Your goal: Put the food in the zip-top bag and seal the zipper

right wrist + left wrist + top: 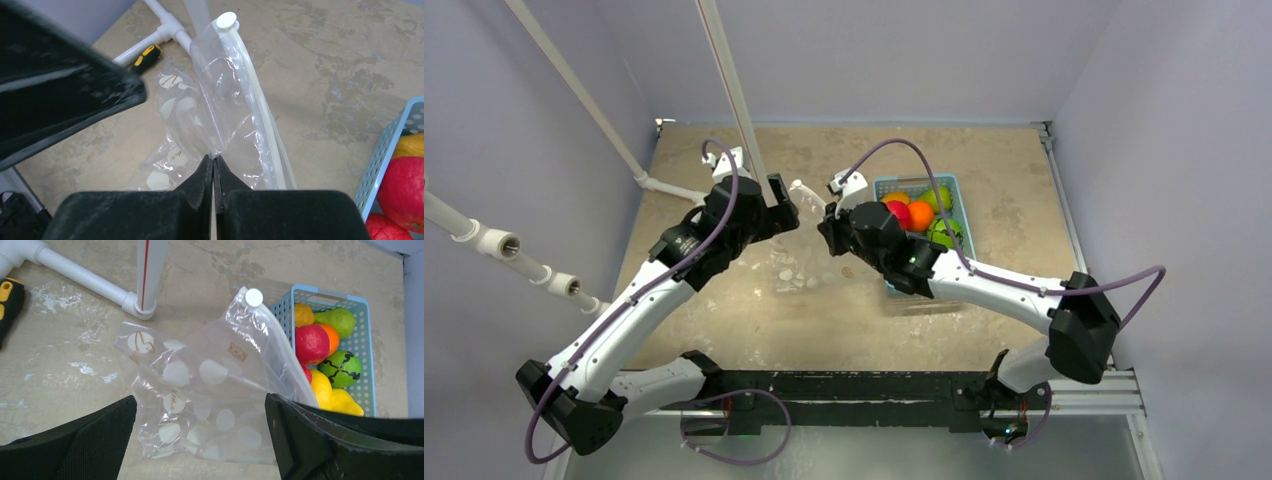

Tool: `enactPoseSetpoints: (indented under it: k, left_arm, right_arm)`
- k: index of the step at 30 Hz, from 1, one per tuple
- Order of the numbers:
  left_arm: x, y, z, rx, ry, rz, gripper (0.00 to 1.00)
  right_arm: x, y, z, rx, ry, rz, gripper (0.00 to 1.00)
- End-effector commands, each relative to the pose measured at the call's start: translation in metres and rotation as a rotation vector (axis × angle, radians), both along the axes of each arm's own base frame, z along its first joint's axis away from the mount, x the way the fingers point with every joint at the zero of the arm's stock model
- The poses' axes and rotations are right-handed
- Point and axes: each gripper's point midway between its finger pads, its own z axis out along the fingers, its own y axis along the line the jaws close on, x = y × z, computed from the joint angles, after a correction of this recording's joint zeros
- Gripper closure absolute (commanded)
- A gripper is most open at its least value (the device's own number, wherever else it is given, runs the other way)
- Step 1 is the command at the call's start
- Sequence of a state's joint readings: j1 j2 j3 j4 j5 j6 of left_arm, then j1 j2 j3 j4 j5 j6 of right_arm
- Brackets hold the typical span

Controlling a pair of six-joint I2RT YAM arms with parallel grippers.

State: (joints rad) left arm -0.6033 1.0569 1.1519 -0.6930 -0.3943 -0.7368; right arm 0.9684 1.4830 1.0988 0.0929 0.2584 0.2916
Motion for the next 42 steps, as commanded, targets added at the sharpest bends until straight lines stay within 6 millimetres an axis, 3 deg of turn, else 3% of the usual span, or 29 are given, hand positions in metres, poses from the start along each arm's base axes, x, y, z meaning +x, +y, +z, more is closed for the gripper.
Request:
enactPoseSetpoints:
  k: [1, 13, 23, 27, 32, 37, 42]
  left_arm:
    - [0.007, -0.015, 0.006, -0.106, -0.01, 0.016, 0.01]
    - [0.012, -0.042, -0.02, -0.215, 0.065, -0.013, 0.18]
    - [0.006, -0.044, -0.024, -0.241, 0.071, -0.044, 0.67]
    - [0.004, -0.043, -0.024, -0.246, 0.073, -0.048, 1.0]
    - [0.002, -0.042, -0.021, -0.246, 0.055, -0.057, 1.0]
    - [0.001, -0.042, -0.018, -0.244, 0.027, -0.079, 1.0]
    - [-0.001, -0.041, -0.015, -0.229, 0.005, -0.109, 1.0]
  right_arm:
    - [-0.012, -0.002, 0.028, 0.056, -0.087, -0.027, 1.0]
    - [-0.044, 0.008, 0.035, 0.071, -0.124, -0.009, 1.0]
    - [-0.046, 0.011, 0.031, 0.057, -0.126, -0.025, 1.0]
    - [-0.047, 0.011, 0.03, 0.049, -0.122, -0.026, 1.0]
    - [-0.05, 0.006, 0.031, 0.043, -0.112, -0.023, 1.0]
    - [-0.054, 0.0, 0.036, 0.04, -0.098, -0.021, 0.79]
    - [-0.058, -0.006, 0.049, 0.05, -0.089, -0.018, 0.7]
